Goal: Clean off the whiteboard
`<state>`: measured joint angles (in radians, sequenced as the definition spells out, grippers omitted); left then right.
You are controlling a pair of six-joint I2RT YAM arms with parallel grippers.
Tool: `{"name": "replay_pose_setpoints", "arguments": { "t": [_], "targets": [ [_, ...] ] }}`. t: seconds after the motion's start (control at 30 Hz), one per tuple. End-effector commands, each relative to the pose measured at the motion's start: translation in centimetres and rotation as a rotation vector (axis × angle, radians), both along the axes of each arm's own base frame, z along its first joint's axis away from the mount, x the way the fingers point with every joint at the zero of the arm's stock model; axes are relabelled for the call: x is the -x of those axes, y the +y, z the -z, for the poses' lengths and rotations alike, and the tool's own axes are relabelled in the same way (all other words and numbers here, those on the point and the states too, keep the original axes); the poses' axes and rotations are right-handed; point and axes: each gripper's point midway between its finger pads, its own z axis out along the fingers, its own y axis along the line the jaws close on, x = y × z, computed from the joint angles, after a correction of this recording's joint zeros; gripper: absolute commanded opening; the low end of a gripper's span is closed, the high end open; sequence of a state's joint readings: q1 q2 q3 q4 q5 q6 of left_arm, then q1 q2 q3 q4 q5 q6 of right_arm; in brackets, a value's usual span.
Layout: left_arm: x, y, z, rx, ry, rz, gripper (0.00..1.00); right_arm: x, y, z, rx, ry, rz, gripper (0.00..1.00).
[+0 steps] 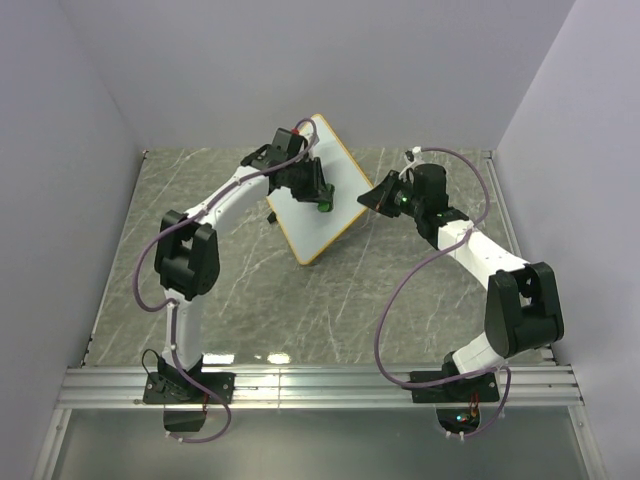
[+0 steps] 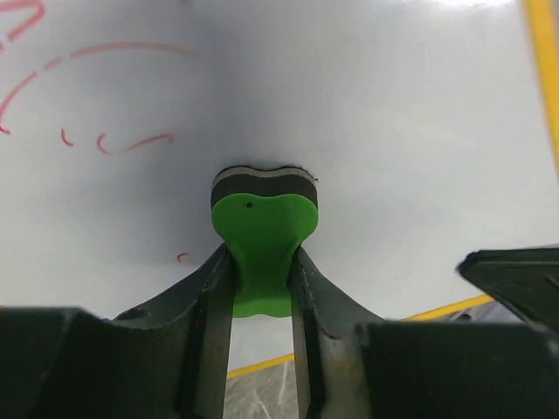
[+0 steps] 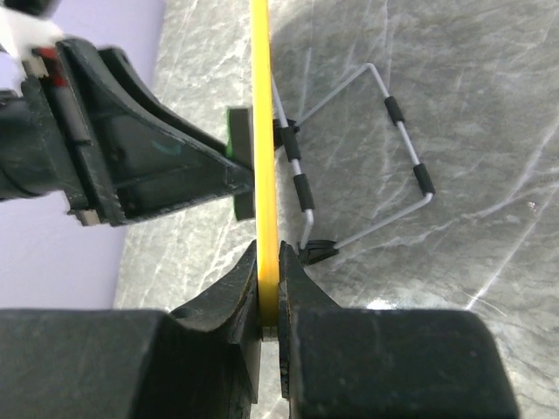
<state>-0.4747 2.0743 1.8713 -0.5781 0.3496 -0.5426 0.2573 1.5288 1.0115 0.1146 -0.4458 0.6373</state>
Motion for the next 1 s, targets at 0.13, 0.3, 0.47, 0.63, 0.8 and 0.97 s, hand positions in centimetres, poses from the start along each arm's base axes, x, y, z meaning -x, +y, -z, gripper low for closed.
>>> {"name": "replay_pose_setpoints", "arguments": {
  "t": [0.13,0.3,0.47,0.63,0.8,0.97],
  "targets": [
    [-2.4,6.6,2.9,0.066,0.079,-0.149,0.0,3.8,-1.0,5.7,0.155,0.159,-0.054,0.0],
    [-4.0,9.4,5.1,0.019,0.096,-0.194,0.0,4.2,-1.3,5.8,0.165,0.155,-0.049,0.0],
    [-4.2,6.3,3.3,0.064,0.059,-0.135,0.0,4.1,-1.6,5.9,0.167,0.157,-0.044,0.0],
    [-4.2,1.7,-1.4,0.135,-0.009,-0.058,0.0,3.5,-1.4,6.2,0.16,0.166,-0.048,0.0],
    [-4.1,-0.9,-4.5,0.208,-0.049,-0.019,0.0,2.8,-1.0,6.0,0.157,0.164,-0.056,0.0],
    [-4.6,1.4,-0.5,0.115,0.009,-0.079,0.0,2.5,-1.1,5.9,0.173,0.165,-0.063,0.0]
  ]
}}
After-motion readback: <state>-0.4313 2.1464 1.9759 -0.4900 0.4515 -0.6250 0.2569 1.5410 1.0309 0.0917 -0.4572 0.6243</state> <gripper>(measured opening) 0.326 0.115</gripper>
